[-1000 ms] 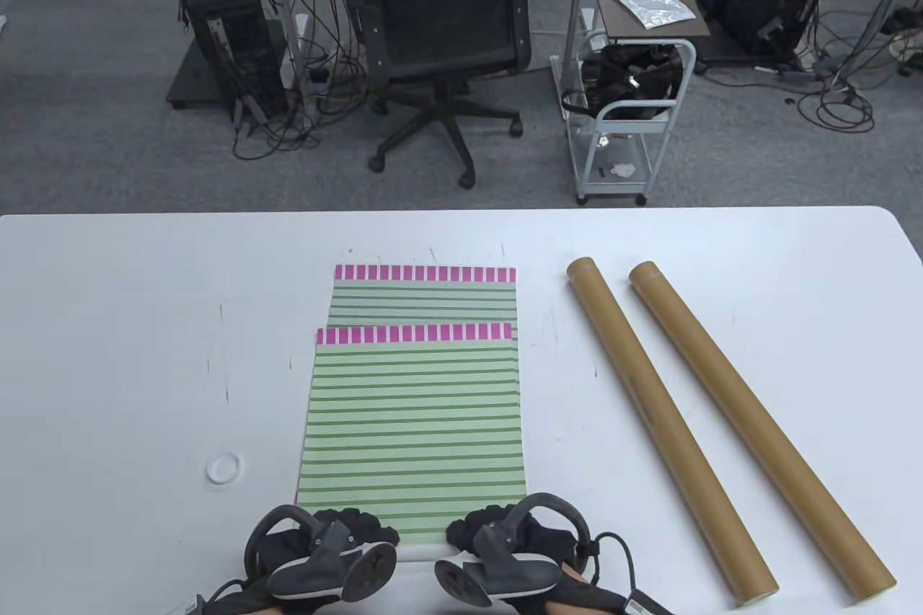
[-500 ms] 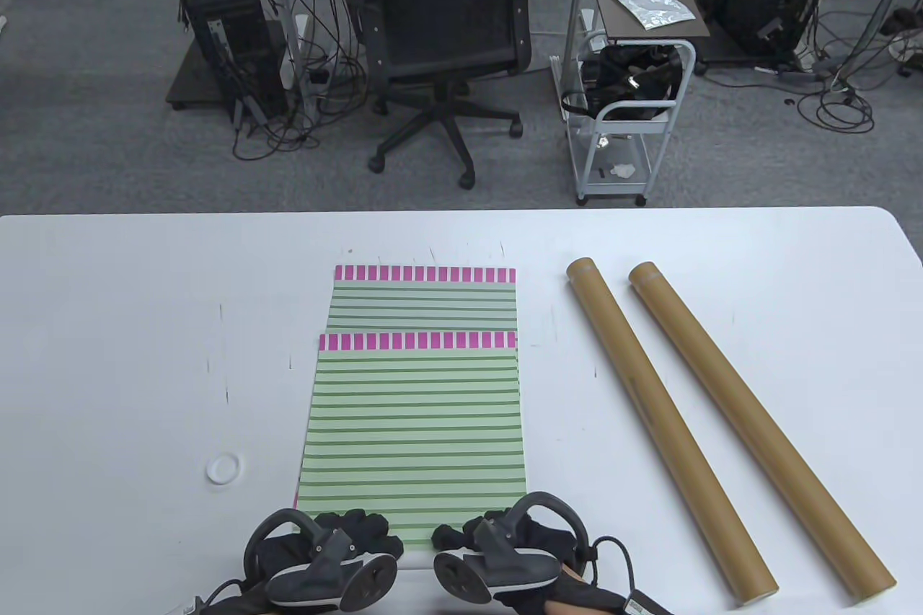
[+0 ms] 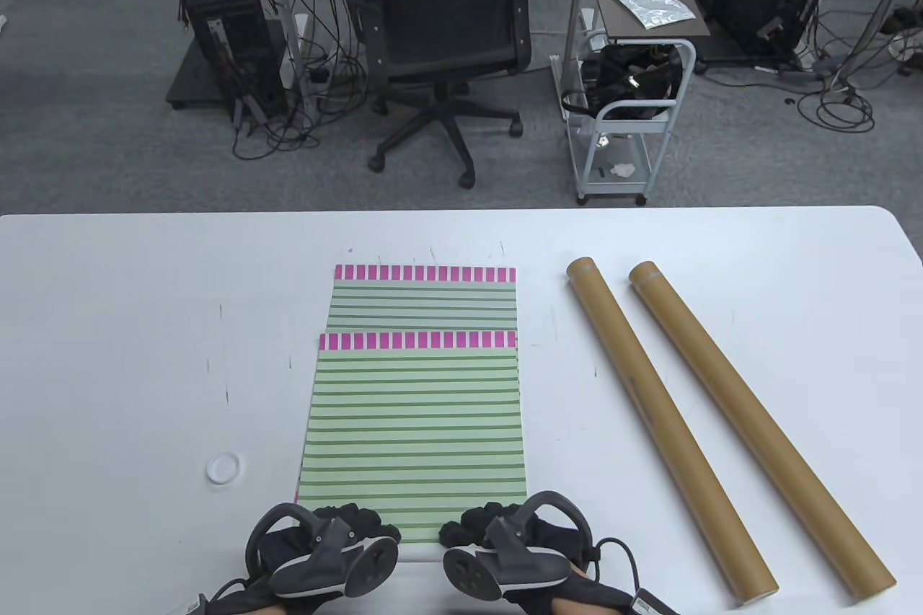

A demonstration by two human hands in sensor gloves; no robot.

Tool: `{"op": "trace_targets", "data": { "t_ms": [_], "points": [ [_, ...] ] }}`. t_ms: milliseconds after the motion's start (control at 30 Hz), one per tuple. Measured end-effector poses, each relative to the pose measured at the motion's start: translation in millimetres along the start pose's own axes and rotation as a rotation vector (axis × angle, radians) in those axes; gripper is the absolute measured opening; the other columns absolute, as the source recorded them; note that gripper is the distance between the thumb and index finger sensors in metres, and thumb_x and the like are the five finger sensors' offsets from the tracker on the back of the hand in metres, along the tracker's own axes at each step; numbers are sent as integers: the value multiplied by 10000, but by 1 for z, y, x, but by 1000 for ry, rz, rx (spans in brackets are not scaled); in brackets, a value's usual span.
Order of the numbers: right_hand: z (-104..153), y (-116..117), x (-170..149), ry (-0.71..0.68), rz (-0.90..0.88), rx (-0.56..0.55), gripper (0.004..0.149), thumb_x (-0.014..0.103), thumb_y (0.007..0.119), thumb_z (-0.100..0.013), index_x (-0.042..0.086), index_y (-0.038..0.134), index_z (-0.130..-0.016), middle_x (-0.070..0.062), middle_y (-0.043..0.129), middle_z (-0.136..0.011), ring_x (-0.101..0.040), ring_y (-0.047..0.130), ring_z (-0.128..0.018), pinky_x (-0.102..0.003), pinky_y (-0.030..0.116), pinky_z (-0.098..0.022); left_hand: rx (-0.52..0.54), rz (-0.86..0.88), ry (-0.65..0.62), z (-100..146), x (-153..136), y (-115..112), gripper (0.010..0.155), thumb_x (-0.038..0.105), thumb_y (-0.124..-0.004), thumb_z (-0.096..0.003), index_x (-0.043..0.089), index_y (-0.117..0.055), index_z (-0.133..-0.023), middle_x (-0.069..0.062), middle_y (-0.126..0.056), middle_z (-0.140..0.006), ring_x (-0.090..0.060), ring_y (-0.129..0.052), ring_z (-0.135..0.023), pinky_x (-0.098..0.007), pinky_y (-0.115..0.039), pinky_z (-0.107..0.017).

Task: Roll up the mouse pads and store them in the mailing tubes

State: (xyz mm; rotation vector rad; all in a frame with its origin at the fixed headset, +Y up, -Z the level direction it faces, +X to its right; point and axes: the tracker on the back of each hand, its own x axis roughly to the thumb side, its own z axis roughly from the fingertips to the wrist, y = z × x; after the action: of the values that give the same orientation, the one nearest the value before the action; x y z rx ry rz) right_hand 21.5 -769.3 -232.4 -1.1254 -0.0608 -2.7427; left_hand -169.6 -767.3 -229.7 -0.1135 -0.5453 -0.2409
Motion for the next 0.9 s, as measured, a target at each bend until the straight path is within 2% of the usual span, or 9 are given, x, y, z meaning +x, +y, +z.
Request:
{"op": "trace_targets", "data": {
  "t_ms": [100, 200, 333, 433, 500, 533, 600, 800, 900],
  "points": [
    [-1, 2, 1, 2, 47, -8, 556, 391, 785, -400, 286, 674, -934, 29, 824, -839, -170, 921, -619, -318, 820, -490, -2, 3, 8, 0, -1, 0, 433, 429, -696, -433, 432, -780, -858, 157, -907, -803, -89, -972, -660, -146, -870, -472],
    [-3, 3, 2, 15, 51, -23, 528, 368, 775, -410, 279, 692, -924, 29, 846, -816, -167, 933, -604, -308, 828, -478, 22, -28, -3, 3, 1, -1, 470, 418, -694, -448, 506, -612, -902, 182, -756, -914, -86, -971, -684, -139, -878, -481],
    [-2, 2, 1, 24, 43, -32, 509, 344, 749, -426, 266, 699, -926, 24, 859, -803, -167, 939, -597, -307, 832, -469, 25, -26, -28, 6, 3, 1, 447, 444, -718, -451, 444, -684, -896, 155, -797, -902, -108, -961, -744, -183, -887, -500],
    [-2, -1, 0, 29, 39, -34, 504, 338, 746, -428, 258, 706, -924, 21, 865, -794, -164, 943, -589, -301, 834, -464, 21, -21, -40, 7, 2, -1, 555, 541, -781, -383, 428, -683, -918, 151, -791, -928, -125, -914, -814, -231, -862, -537],
    [-2, -1, -1, 34, 26, -35, 502, 338, 745, -428, 258, 709, -923, 24, 869, -790, -163, 944, -585, -298, 835, -461, 26, -76, -25, 4, 0, -1, 532, 505, -779, -393, 482, -672, -913, 196, -805, -902, -82, -921, -809, -214, -862, -544],
    [-2, -1, -1, 35, 23, -34, 501, 337, 745, -429, 256, 711, -922, 22, 869, -789, -162, 944, -585, -299, 836, -460, 13, -41, -23, 3, -2, -1, 526, 503, -777, -395, 485, -682, -912, 197, -819, -896, -76, -925, -806, -215, -860, -559],
    [-2, -1, -2, 40, 17, -30, 502, 338, 744, -429, 255, 710, -924, 22, 871, -785, -160, 946, -575, -295, 838, -452, -31, 60, -11, 0, -7, -1, 500, 474, -774, -414, 467, -705, -909, 168, -843, -883, -101, -930, -773, -229, -848, -575],
    [-2, -2, -1, 15, -110, 60, 505, 339, 740, -422, 236, 717, -915, 9, 871, -751, -155, 942, -514, -268, 842, -396, -52, 77, -52, 2, -7, 1, 479, 442, -752, -408, 415, -743, -887, 154, -888, -831, -103, -962, -708, -212, -857, -543],
    [0, 2, 0, 14, -74, 52, 505, 334, 708, -429, 258, 685, -927, 21, 842, -771, -149, 923, -521, -258, 834, -405, -46, 80, -40, 2, -8, 1, 465, 425, -738, -412, 420, -753, -877, 163, -893, -820, -105, -965, -699, -210, -857, -539]
  ]
}}
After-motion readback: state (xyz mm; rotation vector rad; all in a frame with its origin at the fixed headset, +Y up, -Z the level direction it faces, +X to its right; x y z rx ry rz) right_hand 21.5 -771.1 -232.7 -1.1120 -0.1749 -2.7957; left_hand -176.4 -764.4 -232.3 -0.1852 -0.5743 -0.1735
